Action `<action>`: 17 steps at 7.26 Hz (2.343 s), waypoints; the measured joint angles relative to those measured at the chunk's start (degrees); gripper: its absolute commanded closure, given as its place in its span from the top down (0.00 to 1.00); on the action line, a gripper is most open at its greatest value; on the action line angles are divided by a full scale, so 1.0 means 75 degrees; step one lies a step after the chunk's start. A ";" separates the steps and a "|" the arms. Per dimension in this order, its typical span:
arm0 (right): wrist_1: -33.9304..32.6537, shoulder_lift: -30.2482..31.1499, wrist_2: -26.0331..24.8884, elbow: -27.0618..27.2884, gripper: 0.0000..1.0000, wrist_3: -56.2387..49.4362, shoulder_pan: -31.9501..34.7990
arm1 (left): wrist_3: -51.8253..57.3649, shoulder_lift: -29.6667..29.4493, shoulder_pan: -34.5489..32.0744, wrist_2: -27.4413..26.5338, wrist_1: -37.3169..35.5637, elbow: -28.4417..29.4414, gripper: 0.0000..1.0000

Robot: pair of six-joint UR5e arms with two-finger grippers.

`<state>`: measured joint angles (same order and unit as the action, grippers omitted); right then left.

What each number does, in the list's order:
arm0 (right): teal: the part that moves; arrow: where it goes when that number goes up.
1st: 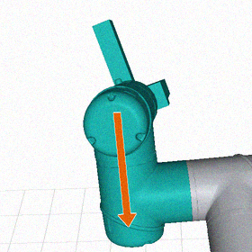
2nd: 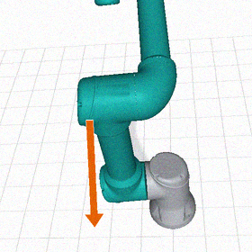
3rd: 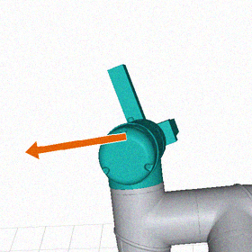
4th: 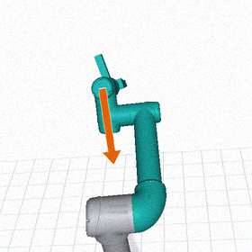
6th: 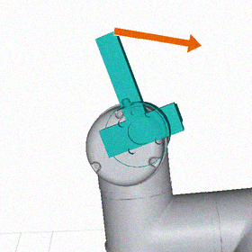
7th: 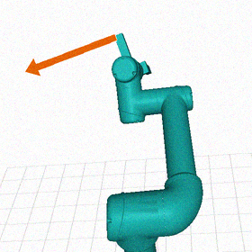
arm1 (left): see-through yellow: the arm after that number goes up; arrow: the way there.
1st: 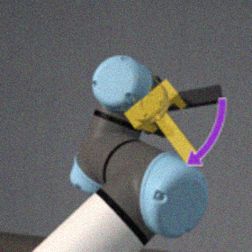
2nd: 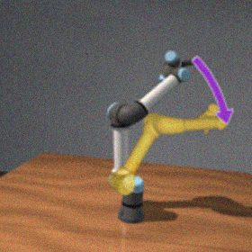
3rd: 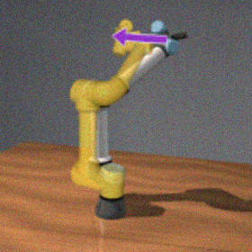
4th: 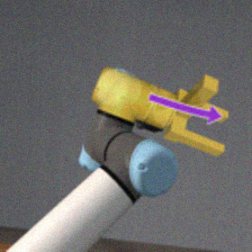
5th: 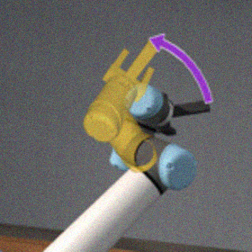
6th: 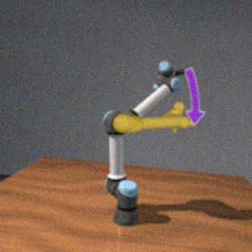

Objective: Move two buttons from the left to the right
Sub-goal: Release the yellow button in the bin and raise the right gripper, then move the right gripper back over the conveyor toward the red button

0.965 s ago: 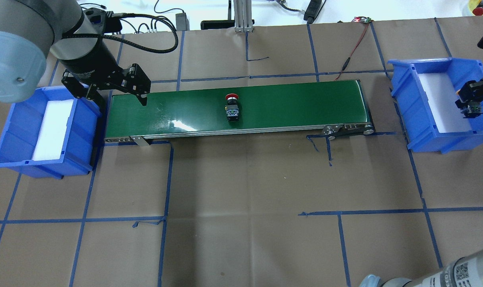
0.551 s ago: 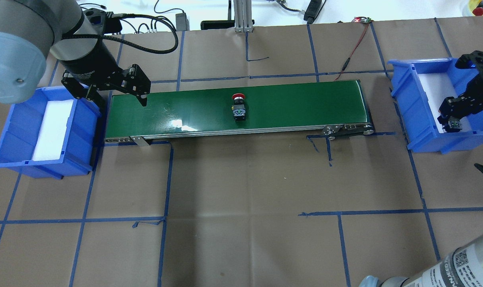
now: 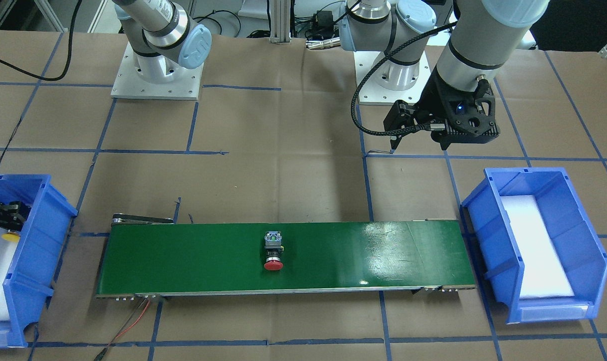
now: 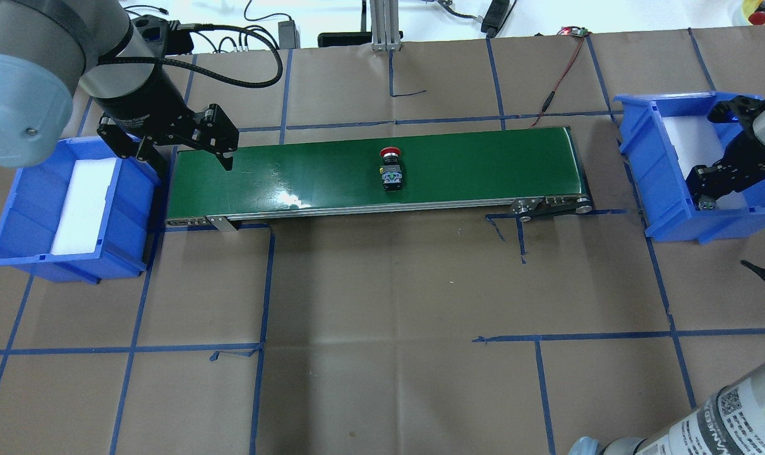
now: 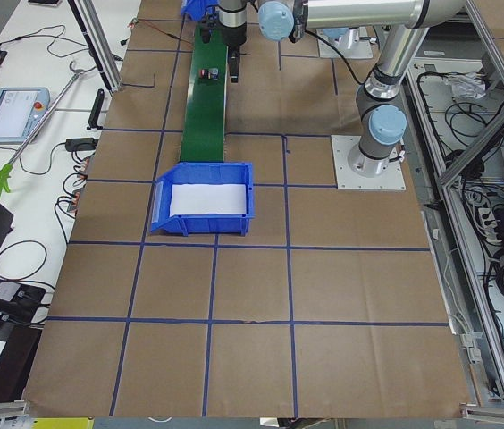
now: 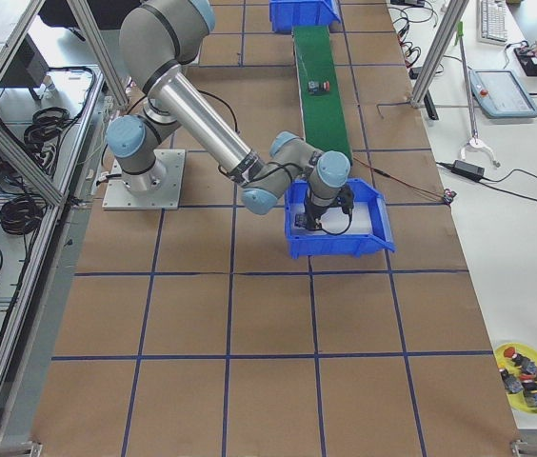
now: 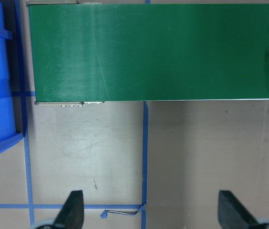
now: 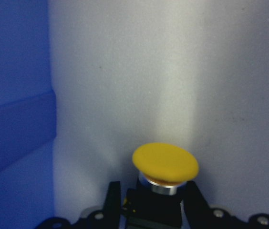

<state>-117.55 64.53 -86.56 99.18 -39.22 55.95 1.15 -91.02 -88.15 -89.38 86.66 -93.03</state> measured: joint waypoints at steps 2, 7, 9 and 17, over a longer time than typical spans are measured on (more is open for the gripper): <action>0.0023 0.0042 0.0059 -0.0190 1.00 0.0013 0.0082 | -0.0006 -0.0003 0.0000 0.0000 0.0000 -0.0005 1.00; 0.0733 0.0709 -0.0017 -0.0993 1.00 0.0211 0.0324 | -0.0022 -0.0005 0.0000 0.0000 0.0000 -0.0006 1.00; 0.0885 0.1317 -0.0022 -0.1336 1.00 0.0746 0.0328 | -0.0024 -0.0005 0.0000 0.0000 0.0000 -0.0006 1.00; 0.1658 0.1836 -0.0743 -0.2500 1.00 0.3767 0.3906 | -0.0047 -0.0028 0.0000 0.0000 0.0000 -0.0006 1.00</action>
<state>-105.12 78.31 -92.13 80.43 -10.97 85.25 0.79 -91.23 -88.15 -89.38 86.66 -93.08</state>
